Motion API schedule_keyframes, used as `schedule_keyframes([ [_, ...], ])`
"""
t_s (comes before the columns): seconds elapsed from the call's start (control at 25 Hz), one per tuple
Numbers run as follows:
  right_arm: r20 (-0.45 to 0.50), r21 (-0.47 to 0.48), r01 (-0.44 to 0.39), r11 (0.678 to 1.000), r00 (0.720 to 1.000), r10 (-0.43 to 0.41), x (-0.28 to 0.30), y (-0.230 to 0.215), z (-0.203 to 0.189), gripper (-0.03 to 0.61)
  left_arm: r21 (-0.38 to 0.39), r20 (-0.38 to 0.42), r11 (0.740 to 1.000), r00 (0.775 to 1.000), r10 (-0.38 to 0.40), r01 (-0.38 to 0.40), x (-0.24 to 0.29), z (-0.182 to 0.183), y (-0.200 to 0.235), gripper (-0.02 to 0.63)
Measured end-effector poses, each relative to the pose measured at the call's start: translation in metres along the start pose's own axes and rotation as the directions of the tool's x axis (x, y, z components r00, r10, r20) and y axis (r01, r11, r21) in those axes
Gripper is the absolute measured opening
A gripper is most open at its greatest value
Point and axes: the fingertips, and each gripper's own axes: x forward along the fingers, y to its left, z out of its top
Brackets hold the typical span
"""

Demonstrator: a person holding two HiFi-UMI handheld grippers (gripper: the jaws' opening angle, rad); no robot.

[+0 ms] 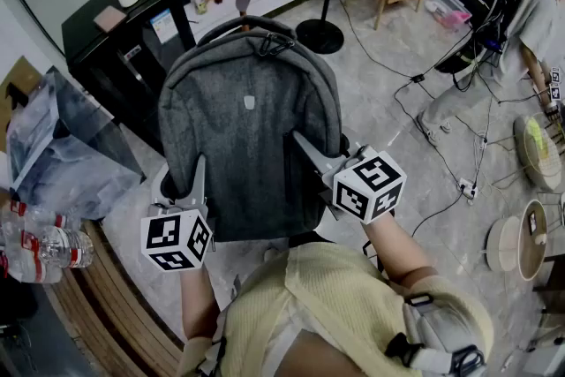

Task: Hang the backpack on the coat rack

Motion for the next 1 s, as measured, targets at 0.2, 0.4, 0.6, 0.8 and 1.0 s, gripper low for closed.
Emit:
schedule_keyframes([
  [0.2,-0.011,0.011,0.004,1.000,1.000,-0.004,0.009,-0.013,-0.001,0.117,0.012,-0.012,1.000,1.000,0.009,-0.009,0.014,-0.001,-0.001,0.156],
  [0.4,-0.015,0.034,-0.002,0.999,1.000,0.003,0.021,-0.029,0.000,0.118,0.011,-0.025,1.000,1.000,0.009,-0.009,0.032,0.000,-0.001,0.155],
  [0.6,0.004,-0.008,-0.055,0.998,0.998,0.055,0.039,-0.043,0.012,0.118,-0.010,-0.011,1.000,1.000,0.003,-0.003,0.051,0.011,0.004,0.147],
  [0.8,0.007,-0.038,-0.111,0.993,0.994,0.111,0.057,-0.059,0.025,0.106,-0.005,0.004,1.000,1.000,0.024,-0.024,0.072,0.023,0.005,0.143],
  [1.0,0.024,-0.034,-0.096,0.995,0.995,0.097,0.071,-0.085,0.035,0.109,0.034,0.006,0.999,0.999,0.040,-0.040,0.096,0.035,-0.001,0.144],
])
